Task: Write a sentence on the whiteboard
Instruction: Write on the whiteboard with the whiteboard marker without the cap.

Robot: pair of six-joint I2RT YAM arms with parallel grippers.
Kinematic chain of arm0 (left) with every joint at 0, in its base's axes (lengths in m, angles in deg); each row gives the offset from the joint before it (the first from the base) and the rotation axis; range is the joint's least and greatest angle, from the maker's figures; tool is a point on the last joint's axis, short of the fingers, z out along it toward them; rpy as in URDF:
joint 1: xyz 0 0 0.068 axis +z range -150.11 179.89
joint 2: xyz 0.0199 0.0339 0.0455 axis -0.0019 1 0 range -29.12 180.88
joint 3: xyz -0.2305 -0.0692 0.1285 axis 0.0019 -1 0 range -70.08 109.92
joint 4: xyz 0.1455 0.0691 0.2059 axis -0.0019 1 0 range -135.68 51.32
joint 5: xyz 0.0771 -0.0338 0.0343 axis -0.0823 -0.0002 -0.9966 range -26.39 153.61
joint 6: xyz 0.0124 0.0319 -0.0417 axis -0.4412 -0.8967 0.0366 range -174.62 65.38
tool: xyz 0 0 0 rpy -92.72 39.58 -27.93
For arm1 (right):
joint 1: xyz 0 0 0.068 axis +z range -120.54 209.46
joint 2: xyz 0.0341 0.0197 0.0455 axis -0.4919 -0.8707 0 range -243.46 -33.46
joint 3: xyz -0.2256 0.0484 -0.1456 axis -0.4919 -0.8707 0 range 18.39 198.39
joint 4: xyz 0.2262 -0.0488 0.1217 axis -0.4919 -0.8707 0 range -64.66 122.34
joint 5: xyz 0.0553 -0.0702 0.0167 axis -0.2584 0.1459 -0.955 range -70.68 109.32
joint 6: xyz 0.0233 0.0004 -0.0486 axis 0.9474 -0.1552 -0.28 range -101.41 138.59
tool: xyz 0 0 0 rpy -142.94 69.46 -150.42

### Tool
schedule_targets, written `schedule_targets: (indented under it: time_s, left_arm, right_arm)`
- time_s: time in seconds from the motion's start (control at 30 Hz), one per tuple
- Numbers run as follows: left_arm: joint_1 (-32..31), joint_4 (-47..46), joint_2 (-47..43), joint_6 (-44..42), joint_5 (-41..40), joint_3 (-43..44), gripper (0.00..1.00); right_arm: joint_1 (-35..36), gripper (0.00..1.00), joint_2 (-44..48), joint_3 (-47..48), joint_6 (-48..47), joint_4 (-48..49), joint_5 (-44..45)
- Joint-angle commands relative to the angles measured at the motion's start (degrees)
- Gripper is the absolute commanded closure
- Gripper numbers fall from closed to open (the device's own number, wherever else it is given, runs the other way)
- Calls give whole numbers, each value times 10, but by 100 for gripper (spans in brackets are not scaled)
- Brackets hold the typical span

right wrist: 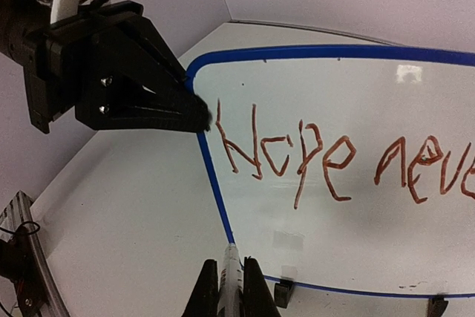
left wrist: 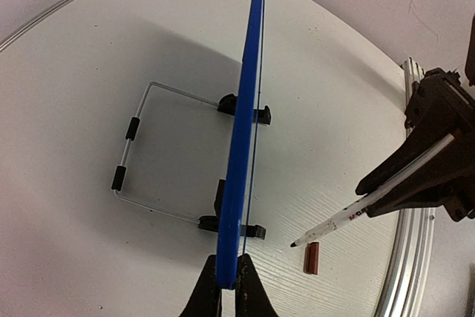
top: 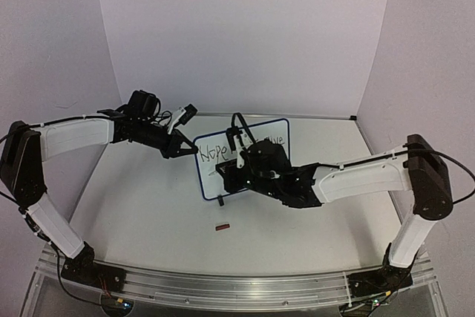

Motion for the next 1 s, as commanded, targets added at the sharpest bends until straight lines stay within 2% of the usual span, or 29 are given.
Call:
schedule_targets:
  time_s: [0.0, 0.97]
  left_arm:
    - [-4, 26, -2, -24, -40, 2, 100]
    - [-4, 26, 5, -24, -37, 4, 100]
  right_arm:
    - [2, 100, -32, 41, -21, 21, 0]
    - [2, 100, -107, 76, -30, -2, 49]
